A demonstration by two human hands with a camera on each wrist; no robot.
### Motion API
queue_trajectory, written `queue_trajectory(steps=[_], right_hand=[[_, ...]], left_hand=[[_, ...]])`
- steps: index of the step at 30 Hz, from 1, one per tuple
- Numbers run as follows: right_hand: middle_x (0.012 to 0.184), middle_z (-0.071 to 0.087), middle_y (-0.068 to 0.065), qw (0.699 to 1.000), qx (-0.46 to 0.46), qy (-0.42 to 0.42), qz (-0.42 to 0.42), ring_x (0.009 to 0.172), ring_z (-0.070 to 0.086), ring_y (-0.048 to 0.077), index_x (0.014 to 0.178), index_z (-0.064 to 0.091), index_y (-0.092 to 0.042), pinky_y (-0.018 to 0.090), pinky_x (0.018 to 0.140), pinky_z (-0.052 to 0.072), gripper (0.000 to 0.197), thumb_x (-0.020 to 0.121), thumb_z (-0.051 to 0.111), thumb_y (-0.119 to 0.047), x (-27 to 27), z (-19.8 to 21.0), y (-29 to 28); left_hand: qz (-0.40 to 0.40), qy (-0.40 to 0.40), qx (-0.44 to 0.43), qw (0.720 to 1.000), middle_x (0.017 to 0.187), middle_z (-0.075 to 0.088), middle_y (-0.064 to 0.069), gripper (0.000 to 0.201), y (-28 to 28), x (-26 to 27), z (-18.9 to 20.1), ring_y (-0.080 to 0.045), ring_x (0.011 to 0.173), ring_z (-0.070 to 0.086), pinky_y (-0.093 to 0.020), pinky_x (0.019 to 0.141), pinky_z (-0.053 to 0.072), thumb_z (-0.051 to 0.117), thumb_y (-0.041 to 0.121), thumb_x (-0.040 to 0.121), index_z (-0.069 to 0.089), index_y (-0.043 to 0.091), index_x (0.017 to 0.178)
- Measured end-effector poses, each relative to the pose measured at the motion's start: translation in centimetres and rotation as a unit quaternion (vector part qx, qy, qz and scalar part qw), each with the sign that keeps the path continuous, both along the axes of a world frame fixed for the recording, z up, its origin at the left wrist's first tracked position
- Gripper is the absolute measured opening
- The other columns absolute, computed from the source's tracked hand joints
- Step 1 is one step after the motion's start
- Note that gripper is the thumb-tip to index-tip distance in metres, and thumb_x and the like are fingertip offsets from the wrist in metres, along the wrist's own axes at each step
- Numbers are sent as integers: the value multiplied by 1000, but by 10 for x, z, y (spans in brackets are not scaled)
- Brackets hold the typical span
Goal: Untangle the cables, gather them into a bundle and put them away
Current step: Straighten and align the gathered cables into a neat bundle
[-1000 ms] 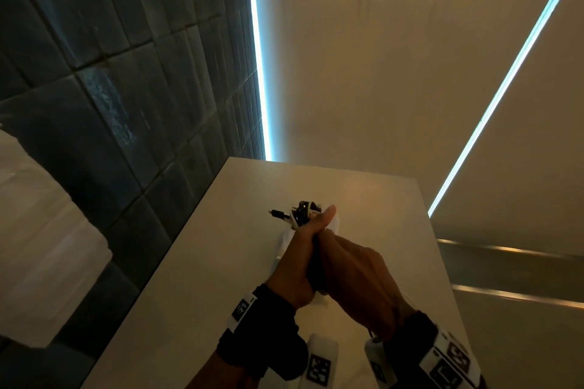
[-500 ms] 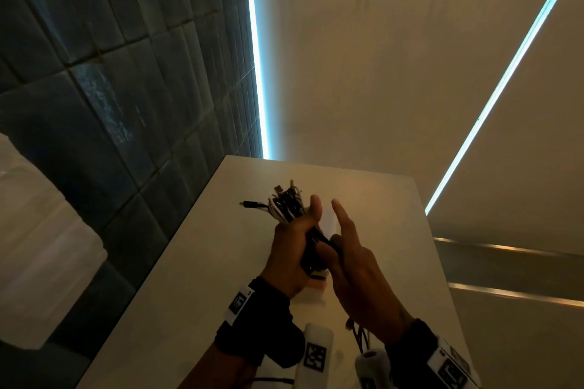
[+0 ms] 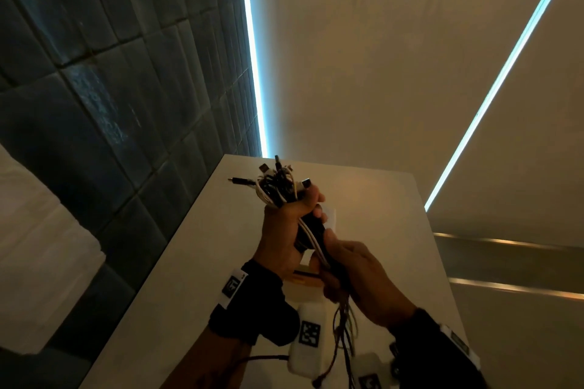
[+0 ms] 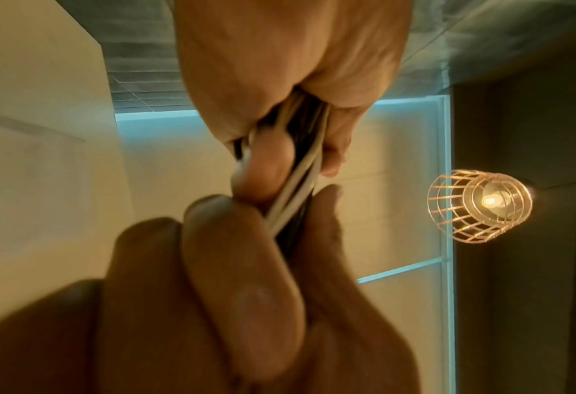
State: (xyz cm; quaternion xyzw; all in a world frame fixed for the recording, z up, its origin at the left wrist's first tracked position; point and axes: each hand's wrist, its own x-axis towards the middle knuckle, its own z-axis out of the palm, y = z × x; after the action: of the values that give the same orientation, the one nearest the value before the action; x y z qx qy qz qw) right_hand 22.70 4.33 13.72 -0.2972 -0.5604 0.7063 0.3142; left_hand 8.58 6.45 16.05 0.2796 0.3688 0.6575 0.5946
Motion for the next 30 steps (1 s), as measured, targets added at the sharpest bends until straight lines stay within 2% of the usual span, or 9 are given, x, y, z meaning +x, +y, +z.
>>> queue_trajectory(steps=[2,5,8,11,13,16,21,26,30], right_hand=[[54,32,2,1000,-18,3,-6,46,20,16,78,57,-3,25,44,22,56,95,41,-54,-5,0,1],[56,29,-2,1000,18,-17,-14,47,20,12,77,52,-5,26,45,16,53,92,39,-54,-7,-7,-2],[57,36,-4,998,46,-44,-1,48,25,10,69,52,-16,28,47,19,49,93,40,-57,-4,-19,-8],[57,38,-6,996,41,-76,24,47,28,8,68,49,-20,25,45,23,53,83,45,-70,6,-37,-14],[56,34,-7,995,1,-90,42,45,25,7,66,46,-22,23,44,20,57,75,52,-78,15,-52,-17],[57,30,-6,991,-72,-100,60,45,22,10,60,41,-23,27,47,16,59,69,59,-79,31,-62,-19],[55,30,-2,976,-100,-147,126,43,26,11,62,40,-18,23,45,26,63,68,64,-76,58,-58,-10],[56,42,-1,963,-89,-189,172,43,35,11,65,54,-17,25,45,30,49,80,64,-63,94,-50,13],[55,42,0,968,2,-204,144,44,34,13,67,60,-16,23,44,28,36,83,67,-48,109,-18,31]], left_hand=[[14,-9,-7,1000,74,63,-5,11,3,-1,2,-14,58,57,-31,60,52,69,18,76,65,8,79],[27,-17,-36,999,81,69,-10,15,4,-2,7,-19,62,63,-33,62,54,67,26,81,65,11,82],[-2,-16,-75,997,86,73,-10,31,6,-4,7,-23,74,70,-37,73,52,54,39,93,62,11,81],[-61,-18,-113,992,100,74,-11,39,7,-14,9,-27,91,70,-40,83,47,50,46,94,60,13,76],[-97,-13,-136,986,100,73,-10,41,7,-18,10,-27,95,68,-41,86,45,51,46,93,62,12,74],[-119,-36,-158,979,74,67,-7,39,2,-15,10,-24,73,66,-39,80,48,56,44,90,62,11,71],[-162,-125,-141,969,43,36,6,43,-4,-12,4,-10,37,37,-26,53,39,56,45,86,47,17,55],[-243,-104,-138,954,39,28,5,49,-17,-15,-5,-9,33,27,-21,44,36,52,44,90,39,16,53],[-247,-59,-164,953,40,23,5,47,-26,-15,-17,-9,33,23,-21,43,33,52,43,90,37,16,55]])
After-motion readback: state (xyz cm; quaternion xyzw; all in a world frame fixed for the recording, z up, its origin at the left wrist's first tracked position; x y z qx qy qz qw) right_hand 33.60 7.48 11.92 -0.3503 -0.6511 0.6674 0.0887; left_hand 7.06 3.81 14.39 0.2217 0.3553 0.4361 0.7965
